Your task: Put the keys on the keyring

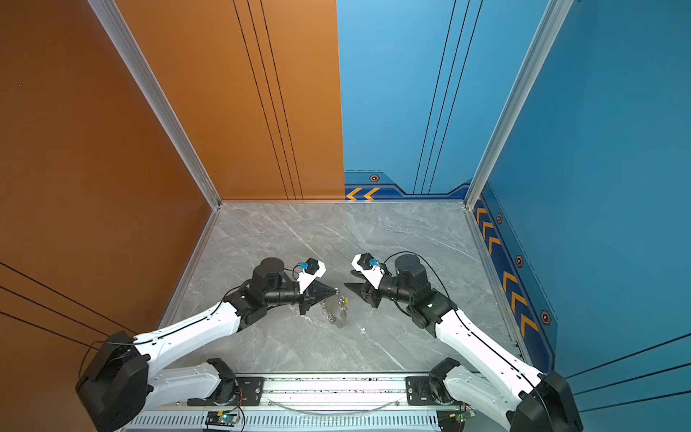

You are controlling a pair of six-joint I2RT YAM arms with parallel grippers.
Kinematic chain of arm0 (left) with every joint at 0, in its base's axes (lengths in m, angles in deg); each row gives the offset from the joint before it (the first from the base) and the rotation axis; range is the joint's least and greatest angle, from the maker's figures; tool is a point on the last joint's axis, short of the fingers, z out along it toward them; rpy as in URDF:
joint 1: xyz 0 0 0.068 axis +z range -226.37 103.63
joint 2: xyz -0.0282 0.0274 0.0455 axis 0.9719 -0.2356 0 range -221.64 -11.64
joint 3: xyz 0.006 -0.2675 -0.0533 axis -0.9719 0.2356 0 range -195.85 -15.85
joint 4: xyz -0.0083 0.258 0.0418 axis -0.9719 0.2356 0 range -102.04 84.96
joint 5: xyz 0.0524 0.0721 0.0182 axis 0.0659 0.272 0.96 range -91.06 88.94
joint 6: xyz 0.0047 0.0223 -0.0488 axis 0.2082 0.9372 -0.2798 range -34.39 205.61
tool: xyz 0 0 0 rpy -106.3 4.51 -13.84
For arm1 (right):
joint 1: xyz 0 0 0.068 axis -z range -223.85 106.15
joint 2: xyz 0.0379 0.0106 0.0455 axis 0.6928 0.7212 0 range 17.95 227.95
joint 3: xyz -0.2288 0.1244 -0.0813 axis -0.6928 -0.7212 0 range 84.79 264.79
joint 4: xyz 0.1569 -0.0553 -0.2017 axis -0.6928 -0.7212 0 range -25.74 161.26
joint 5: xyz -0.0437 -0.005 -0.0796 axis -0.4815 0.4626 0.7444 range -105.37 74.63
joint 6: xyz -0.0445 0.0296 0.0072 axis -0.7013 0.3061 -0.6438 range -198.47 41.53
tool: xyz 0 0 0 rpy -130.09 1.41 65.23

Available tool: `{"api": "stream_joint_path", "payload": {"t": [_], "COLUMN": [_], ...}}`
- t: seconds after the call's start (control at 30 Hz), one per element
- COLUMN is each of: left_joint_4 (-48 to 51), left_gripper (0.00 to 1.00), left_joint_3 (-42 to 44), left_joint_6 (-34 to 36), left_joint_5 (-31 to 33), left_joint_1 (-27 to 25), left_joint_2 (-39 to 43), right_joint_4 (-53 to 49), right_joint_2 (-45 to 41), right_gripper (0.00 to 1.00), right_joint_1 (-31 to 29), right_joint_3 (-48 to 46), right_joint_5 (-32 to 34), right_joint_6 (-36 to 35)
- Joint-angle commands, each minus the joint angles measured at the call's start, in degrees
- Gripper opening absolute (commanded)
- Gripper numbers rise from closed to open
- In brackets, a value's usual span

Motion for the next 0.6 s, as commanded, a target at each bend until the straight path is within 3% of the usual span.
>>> {"api": "stream_joint_path", "payload": {"t": [0.0,0.23,0.37,0.57], "left_joint_4": [11.1,33.0,48.7,68.7], "left_gripper": [0.00,0.00,0.00,0.00], "left_joint_3": [-10.1,-27.6,-38.7,-54.9], "left_joint_6": [3.0,9.5,14.9,20.5], "left_joint_5": [4.4,8.6,13.1,20.8], "left_joint_1": [-0.7,-2.0,-2.8,-4.1], "left_joint_2": [-2.7,-11.7,-17.6,-25.5], "right_joint_4": [10.5,19.2,22.0,19.8], "right_joint_2": [-3.3,-10.7,-11.2,-12.1], "right_gripper": [0.44,0.60,0.67,0.65], "right_joint_1": [1.6,3.7,5.0,5.4], "right_joint_3": [-4.4,-10.9,-12.2,-12.7], "right_joint_5": [3.7,13.4,11.3,2.1], "right_joint_6": [1.4,3.7,7.5,7.8]}}
